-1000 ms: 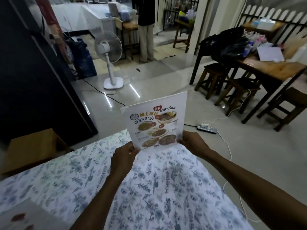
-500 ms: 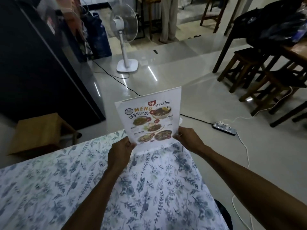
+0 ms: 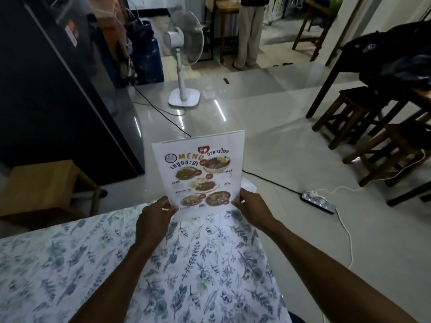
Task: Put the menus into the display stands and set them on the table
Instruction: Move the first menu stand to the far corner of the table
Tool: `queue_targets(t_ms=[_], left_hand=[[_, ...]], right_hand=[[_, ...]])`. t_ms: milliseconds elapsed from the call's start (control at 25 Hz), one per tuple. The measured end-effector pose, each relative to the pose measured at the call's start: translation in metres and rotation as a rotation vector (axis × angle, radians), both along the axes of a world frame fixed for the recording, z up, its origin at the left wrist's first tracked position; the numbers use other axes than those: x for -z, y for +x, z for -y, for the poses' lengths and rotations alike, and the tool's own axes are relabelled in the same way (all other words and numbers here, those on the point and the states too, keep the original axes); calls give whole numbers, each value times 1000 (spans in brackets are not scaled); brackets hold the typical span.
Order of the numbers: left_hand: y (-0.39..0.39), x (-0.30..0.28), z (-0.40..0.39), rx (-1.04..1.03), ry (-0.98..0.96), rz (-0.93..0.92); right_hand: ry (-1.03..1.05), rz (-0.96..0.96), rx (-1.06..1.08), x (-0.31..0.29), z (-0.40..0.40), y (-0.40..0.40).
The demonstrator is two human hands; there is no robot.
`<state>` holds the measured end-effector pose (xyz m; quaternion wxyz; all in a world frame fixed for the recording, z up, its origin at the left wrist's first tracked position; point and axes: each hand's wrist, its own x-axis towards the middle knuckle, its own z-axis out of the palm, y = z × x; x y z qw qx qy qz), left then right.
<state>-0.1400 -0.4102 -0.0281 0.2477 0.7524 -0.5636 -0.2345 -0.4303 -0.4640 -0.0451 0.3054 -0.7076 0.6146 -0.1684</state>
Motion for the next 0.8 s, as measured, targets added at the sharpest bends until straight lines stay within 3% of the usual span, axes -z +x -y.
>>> queue_targets(t_ms=[480, 800], left_hand=[[3, 10, 14, 11, -54, 59], [-9, 1, -6, -68, 51, 2]], right_hand=[[32, -20, 72, 12, 15, 7], [113, -28, 243, 3, -7, 7]])
